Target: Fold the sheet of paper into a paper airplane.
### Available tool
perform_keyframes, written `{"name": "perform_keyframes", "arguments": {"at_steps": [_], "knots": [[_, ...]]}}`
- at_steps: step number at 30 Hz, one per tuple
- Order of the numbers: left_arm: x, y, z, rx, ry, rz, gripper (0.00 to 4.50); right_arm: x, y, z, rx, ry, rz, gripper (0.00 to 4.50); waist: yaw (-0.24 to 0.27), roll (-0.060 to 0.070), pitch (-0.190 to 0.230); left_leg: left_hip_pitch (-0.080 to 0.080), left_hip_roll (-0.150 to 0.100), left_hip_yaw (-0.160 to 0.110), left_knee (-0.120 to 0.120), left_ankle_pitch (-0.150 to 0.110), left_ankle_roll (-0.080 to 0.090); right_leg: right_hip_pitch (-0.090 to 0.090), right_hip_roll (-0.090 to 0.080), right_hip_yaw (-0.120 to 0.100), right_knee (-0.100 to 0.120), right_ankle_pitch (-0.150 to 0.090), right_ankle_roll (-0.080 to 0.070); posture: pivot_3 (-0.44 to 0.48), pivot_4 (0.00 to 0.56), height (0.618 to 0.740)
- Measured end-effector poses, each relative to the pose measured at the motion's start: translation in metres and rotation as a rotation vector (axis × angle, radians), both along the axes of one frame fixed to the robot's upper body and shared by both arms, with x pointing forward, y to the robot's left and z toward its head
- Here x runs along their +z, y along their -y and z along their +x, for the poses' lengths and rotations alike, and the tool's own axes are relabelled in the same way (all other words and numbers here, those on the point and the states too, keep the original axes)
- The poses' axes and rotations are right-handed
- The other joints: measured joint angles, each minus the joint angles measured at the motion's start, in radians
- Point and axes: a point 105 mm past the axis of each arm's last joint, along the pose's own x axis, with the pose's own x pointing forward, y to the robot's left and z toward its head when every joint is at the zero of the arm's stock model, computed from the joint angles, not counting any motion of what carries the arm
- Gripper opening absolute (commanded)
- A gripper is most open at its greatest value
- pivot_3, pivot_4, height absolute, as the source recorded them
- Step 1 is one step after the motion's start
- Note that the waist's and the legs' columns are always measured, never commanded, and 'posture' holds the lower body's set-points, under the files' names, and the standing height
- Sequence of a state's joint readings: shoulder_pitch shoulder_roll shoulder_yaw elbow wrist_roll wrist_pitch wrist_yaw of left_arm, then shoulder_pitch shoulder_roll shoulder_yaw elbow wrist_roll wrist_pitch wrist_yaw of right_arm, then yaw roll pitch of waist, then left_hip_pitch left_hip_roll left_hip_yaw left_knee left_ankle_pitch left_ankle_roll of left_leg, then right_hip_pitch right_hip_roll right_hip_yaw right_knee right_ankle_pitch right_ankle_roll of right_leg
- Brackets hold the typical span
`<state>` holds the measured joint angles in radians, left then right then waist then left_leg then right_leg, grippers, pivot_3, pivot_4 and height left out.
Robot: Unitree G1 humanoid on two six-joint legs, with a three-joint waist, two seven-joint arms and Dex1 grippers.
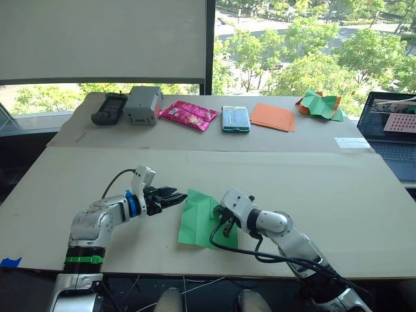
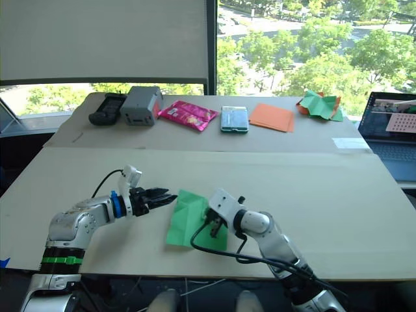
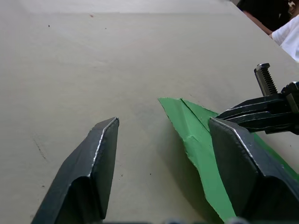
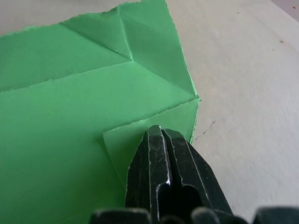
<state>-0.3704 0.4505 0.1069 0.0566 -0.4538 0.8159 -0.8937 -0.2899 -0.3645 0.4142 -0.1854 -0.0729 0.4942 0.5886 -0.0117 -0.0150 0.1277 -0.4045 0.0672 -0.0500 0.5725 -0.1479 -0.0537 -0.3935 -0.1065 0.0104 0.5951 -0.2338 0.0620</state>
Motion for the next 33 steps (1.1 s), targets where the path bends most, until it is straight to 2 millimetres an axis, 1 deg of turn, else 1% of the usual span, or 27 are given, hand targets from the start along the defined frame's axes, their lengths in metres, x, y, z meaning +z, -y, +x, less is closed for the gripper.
{"name": "perform_keyframes", "arguments": {"at_steps": [5, 8, 11, 12, 15, 20, 24, 26, 31, 33], "knots": [[-0.007, 0.018, 0.0, -0.011, -0.026, -0.024, 3.18, 0.0, -0.004, 0.0, 0.002, -0.004, 0.013, 0.0, -0.001, 0.0, 0.0, 0.0, 0.0, 0.0, 0.0, 0.0, 0.0, 0.0, 0.0, 0.0, 0.0, 0.0, 0.0, 0.0, 0.15, 0.706], [-0.009, 0.023, -0.001, -0.017, -0.039, -0.033, 2.35, 0.0, -0.004, 0.0, 0.002, -0.004, 0.014, 0.0, -0.003, 0.0, 0.0, 0.0, 0.0, 0.0, 0.0, 0.0, 0.0, 0.0, 0.0, 0.0, 0.0, 0.0, 0.0, 0.0, 0.15, 0.706], [-0.009, 0.023, -0.002, -0.02, -0.04, -0.03, 1.29, 0.0, -0.004, 0.0, 0.001, -0.004, 0.013, 0.0, -0.003, 0.0, 0.0, 0.0, 0.0, 0.0, 0.0, 0.0, 0.0, 0.0, 0.0, 0.0, 0.0, 0.0, 0.0, 0.0, 0.15, 0.706], [-0.01, 0.023, -0.002, -0.024, -0.04, -0.028, 1.06, 0.0, -0.004, 0.0, 0.001, -0.003, 0.012, 0.0, -0.002, 0.0, 0.0, 0.0, 0.0, 0.0, 0.0, 0.0, 0.0, 0.0, 0.0, 0.0, 0.0, 0.0, 0.0, 0.0, 0.15, 0.706], [-0.011, 0.025, -0.002, -0.036, -0.037, -0.013, 0.03, 0.0, -0.004, 0.0, 0.0, -0.002, 0.011, 0.0, -0.002, 0.0, 0.0, 0.0, 0.0, 0.0, 0.0, 0.0, 0.0, 0.0, 0.0, 0.0, 0.0, 0.0, 0.0, 0.0, 0.15, 0.706], [-0.01, 0.029, -0.002, -0.063, 0.01, 0.03, 0.03, 0.0, -0.004, 0.0, -0.002, 0.001, 0.008, 0.0, -0.002, 0.0, 0.0, 0.0, 0.0, 0.0, 0.0, 0.0, 0.0, 0.0, 0.0, 0.0, 0.0, 0.0, 0.0, 0.0, 0.15, 0.706], [-0.006, 0.036, -0.007, -0.13, 0.073, 0.109, 0.03, 0.0, -0.005, 0.001, -0.004, 0.001, 0.01, 0.0, -0.002, 0.0, 0.0, 0.0, 0.0, 0.0, 0.0, 0.0, 0.0, 0.0, 0.0, 0.0, 0.0, 0.0, 0.0, 0.0, 0.15, 0.706], [-0.009, 0.041, -0.011, -0.175, 0.097, 0.158, 0.03, 0.0, -0.005, 0.001, -0.008, 0.001, 0.013, 0.0, -0.002, 0.0, 0.0, 0.0, 0.0, 0.0, 0.0, 0.0, 0.0, 0.0, 0.0, 0.0, 0.0, 0.0, 0.0, 0.0, 0.15, 0.706], [-0.027, 0.047, -0.019, -0.235, 0.095, 0.234, 0.03, 0.001, -0.005, 0.004, -0.038, -0.014, 0.043, 0.0, 0.0, 0.0, 0.0, 0.0, 0.0, 0.0, 0.0, 0.0, 0.0, -0.001, 0.0, 0.0, 0.0, 0.0, 0.0, 0.0, 0.15, 0.706], [-0.028, 0.048, -0.019, -0.241, 0.103, 0.242, 0.03, 0.001, -0.004, 0.006, -0.052, -0.02, 0.056, 0.0, 0.0, 0.0, 0.0, -0.001, 0.0, 0.0, 0.0, 0.0, 0.0, -0.001, 0.0, 0.0, 0.0, 0.0, 0.0, 0.0, 0.15, 0.706]]}}
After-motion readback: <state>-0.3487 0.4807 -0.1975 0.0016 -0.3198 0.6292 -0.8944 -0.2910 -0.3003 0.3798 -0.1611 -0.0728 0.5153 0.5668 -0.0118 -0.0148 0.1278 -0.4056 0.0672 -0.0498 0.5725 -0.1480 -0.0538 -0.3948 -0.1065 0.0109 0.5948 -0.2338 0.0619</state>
